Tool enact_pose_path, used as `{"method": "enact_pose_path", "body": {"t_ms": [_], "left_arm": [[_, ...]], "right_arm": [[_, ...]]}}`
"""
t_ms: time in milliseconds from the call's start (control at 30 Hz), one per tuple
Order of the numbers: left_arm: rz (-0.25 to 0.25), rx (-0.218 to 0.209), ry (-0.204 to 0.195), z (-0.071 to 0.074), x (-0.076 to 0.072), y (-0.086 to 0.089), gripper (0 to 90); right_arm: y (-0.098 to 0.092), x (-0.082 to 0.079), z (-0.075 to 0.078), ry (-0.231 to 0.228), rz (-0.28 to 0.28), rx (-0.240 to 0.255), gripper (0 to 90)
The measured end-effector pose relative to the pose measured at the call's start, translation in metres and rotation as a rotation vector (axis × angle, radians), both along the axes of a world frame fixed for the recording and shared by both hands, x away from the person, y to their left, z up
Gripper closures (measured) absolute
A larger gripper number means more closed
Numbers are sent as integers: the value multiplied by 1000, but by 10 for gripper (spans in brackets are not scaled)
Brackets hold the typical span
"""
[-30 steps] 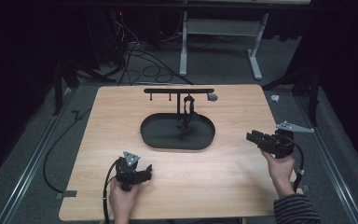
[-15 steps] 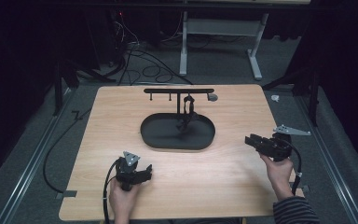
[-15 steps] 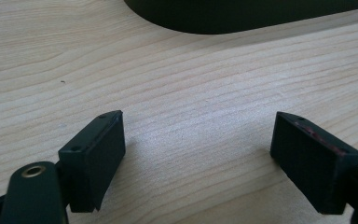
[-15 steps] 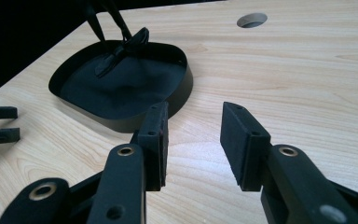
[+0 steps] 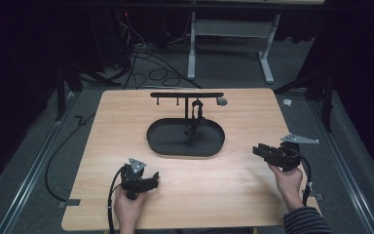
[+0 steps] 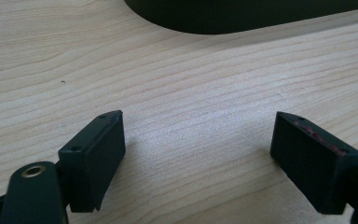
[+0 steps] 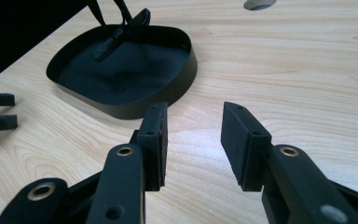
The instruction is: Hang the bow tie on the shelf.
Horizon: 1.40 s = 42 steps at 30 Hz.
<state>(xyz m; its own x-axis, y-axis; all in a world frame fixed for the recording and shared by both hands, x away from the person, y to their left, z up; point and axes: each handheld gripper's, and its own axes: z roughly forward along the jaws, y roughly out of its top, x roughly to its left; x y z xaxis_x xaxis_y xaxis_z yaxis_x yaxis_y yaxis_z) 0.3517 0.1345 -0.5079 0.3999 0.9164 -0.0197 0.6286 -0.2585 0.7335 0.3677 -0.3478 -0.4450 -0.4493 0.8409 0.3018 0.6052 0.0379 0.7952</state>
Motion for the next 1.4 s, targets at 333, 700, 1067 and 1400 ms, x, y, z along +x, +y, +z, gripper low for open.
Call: {"method": "enact_pose_path", "body": {"t_ms": [333, 700, 1067, 1400], "left_arm": [[0, 0, 0, 0, 0, 0, 181], [0, 0, 0, 0, 0, 0, 181], [0, 0, 0, 0, 0, 0, 182], [0, 0, 0, 0, 0, 0, 182]], "right_arm": [[7, 0, -8, 17, 13, -20, 628], [13, 2, -16, 39, 20, -38, 626], [21, 6, -27, 50, 37, -56, 627], [25, 9, -32, 70, 37, -66, 625]]}}
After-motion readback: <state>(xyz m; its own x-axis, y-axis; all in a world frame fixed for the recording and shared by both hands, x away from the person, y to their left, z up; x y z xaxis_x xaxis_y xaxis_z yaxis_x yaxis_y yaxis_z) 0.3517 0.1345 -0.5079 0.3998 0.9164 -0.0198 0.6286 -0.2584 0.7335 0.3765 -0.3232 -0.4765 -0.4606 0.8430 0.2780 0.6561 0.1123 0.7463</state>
